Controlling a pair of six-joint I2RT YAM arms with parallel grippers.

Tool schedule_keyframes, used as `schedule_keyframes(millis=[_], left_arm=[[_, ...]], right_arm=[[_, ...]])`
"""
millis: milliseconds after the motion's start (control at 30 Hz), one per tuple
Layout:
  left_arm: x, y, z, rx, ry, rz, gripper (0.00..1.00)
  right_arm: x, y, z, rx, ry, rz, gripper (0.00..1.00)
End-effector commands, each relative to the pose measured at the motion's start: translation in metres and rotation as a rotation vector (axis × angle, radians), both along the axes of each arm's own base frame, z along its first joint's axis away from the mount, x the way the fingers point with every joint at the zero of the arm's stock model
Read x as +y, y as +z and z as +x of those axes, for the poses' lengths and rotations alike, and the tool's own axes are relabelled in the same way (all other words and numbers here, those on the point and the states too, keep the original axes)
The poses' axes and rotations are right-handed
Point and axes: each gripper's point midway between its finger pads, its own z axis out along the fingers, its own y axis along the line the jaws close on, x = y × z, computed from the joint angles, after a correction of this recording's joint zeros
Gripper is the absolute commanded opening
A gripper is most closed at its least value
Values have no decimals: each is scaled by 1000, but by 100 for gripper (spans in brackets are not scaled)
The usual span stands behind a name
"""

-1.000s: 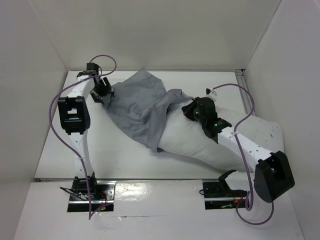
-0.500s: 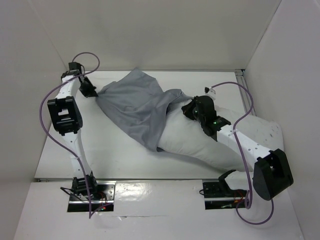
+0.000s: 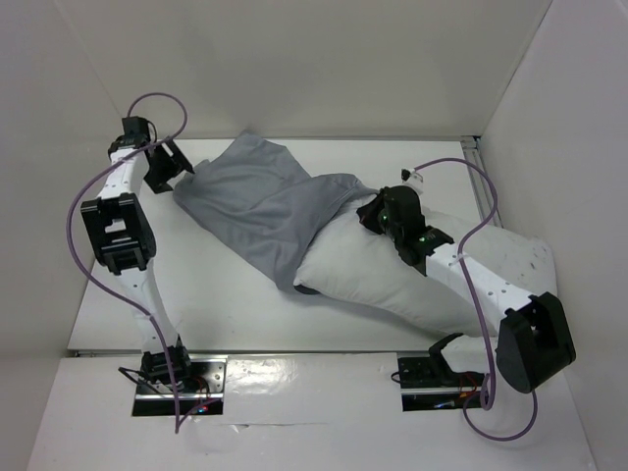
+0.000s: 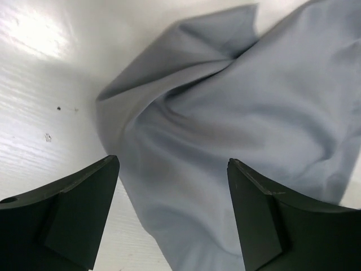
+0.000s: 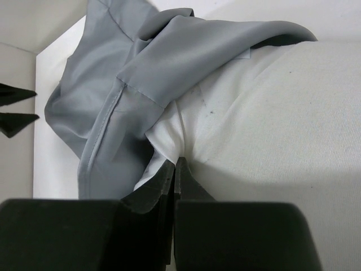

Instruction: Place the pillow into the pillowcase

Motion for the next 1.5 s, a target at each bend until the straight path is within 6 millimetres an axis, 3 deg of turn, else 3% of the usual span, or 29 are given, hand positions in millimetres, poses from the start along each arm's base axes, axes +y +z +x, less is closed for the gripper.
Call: schedule_keyframes(millis=[0,67,167,267,300,333,367,400,433,467,500,567,600,633,733,767,900,933,967,1067,1100,1200,1233,1333,1367,1400,1467], left_arm=[[3,-34,-12,88,17,8,91],[2,-52,-13,123,25,-7,91],[8,-61,-10,131,52,-40,91],[6,-74,-10,150,45,-57,84],[3,-73,-9,146,34,-75,76],[0,-76,-9,151,26,-90,62],[-2,-76,-10,148,12,-93,9],[-2,-71,-11,148,11,-93,0],[-3,-66,-13,142,11,-92,0],[-3,-43,-14,104,3,-76,0],[1,-42,-26,123,26,-44,0],[12,-22,-38,96,60,-1,0],[17,9,-45,37,79,28,0],[15,4,-60,60,86,32,0],[10,10,-79,48,74,26,0],[7,15,-82,37,57,26,13],[-12,15,-93,98,-6,21,95],[-16,21,-95,105,-8,46,100],[-17,27,-97,110,-9,93,100],[-58,64,-98,31,-98,153,100],[-86,73,-98,5,-160,157,100],[-141,101,-107,-80,-286,109,90],[-172,102,-114,-91,-355,85,88],[-232,108,-149,-123,-494,-4,93],[-245,111,-154,-153,-520,-31,96],[-261,109,-176,-154,-567,-97,98],[-289,109,-197,-180,-651,-124,100]], right_arm=[[-13,14,13,-34,-58,-37,0],[-12,19,15,-42,-58,-33,0],[-11,15,15,-32,-49,-33,0],[-11,15,15,-32,-49,-33,0],[-11,15,15,-32,-49,-33,0],[-11,15,15,-32,-49,-33,0],[-11,15,15,-34,-45,-41,0],[-10,19,16,-42,-46,-37,0],[-11,17,15,-32,-45,-42,0],[-11,17,15,-32,-45,-42,0],[-12,17,15,-34,-54,-46,0],[-13,20,15,-42,-54,-41,0],[-12,22,16,-50,-54,-37,0],[-12,22,16,-50,-54,-37,0],[-15,25,19,-61,-64,-32,0],[-13,23,18,-60,-51,-26,0],[-6,21,17,-55,-21,-13,0],[-6,21,17,-55,-20,-13,0],[-7,21,17,-57,-16,-23,0],[-5,21,16,-55,-6,-19,0],[-5,21,16,-55,-6,-19,0],[-6,22,14,-55,-6,-19,0],[-6,26,14,-63,-7,-15,0],[-2,21,11,-38,30,-32,0],[-2,19,12,-30,36,-49,0],[0,17,12,-19,46,-50,0],[2,14,12,-9,58,-49,0]])
